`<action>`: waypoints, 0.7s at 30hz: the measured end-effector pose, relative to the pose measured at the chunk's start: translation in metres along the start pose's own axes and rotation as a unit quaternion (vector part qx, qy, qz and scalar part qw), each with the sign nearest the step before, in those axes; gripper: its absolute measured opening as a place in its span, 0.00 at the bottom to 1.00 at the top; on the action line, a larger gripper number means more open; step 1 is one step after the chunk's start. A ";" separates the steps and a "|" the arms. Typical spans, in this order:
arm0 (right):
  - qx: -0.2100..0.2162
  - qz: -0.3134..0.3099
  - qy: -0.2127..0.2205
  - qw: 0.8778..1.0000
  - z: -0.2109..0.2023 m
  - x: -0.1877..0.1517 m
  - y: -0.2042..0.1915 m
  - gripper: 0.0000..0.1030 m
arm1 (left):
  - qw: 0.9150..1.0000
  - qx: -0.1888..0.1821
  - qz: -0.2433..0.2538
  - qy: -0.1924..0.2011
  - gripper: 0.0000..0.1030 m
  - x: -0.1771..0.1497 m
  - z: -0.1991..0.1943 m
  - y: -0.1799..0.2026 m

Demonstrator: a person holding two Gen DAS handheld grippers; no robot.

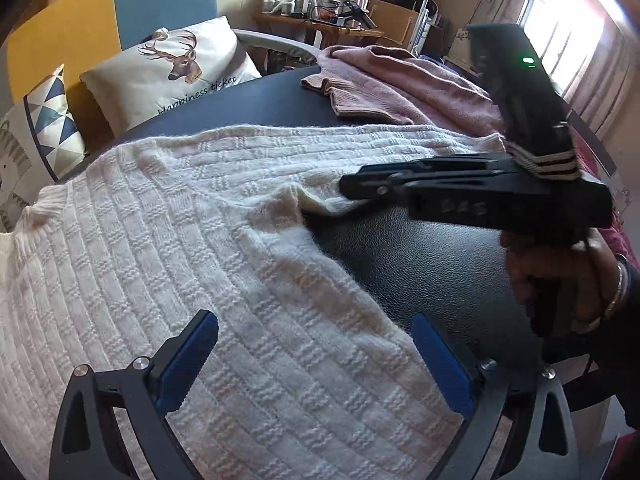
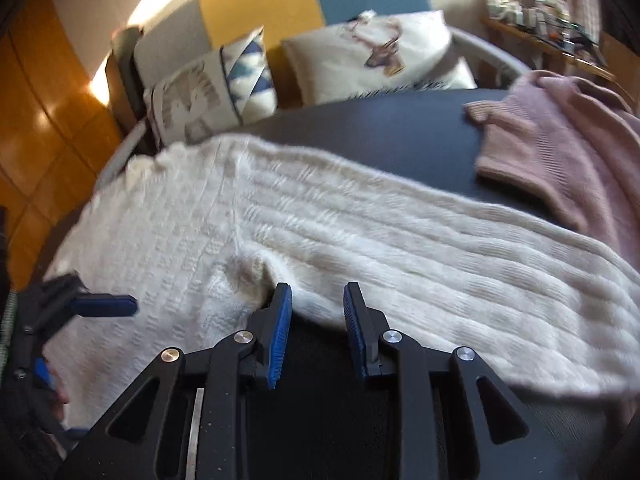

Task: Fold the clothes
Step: 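Close the right gripper on the cream sleeve cuff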

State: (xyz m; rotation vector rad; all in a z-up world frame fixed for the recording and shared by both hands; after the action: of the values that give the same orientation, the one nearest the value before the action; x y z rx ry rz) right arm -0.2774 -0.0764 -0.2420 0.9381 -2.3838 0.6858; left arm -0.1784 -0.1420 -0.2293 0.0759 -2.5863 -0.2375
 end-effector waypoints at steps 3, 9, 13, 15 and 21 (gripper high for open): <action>-0.035 0.078 0.034 0.996 -0.041 -0.016 0.058 0.28 | 1.000 -0.008 -0.005 0.001 0.97 0.001 0.001 0.003; -0.103 0.227 0.071 0.966 -0.101 -0.062 0.178 0.30 | 1.000 -0.010 -0.010 -0.006 0.97 0.005 0.009 0.012; -0.115 0.284 0.083 0.948 -0.115 -0.077 0.214 0.55 | 1.000 -0.012 -0.014 -0.007 0.97 0.009 0.013 0.017; -0.113 0.299 0.089 0.943 -0.116 -0.079 0.222 0.59 | 1.000 -0.011 -0.013 -0.008 0.97 0.010 0.014 0.018; -0.091 0.319 0.095 0.939 -0.104 -0.075 0.234 0.59 | 1.000 -0.007 -0.017 -0.013 0.97 0.009 0.017 0.014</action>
State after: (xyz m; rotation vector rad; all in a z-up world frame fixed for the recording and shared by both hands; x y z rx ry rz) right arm -0.3709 0.1715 -0.2716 -0.0058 -2.5106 0.7201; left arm -0.1954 -0.1261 -0.2365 0.1136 -2.6099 -0.2709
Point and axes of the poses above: each gripper's, at about its wrist camera, not at the fingertips, and z roughly the way its jaws point, y to its right, x to its top, the point moved 9 cm from there along z, roughly the way its jaws point, and after that the axes turned 1 degree about -x, right-handed, at the moved point
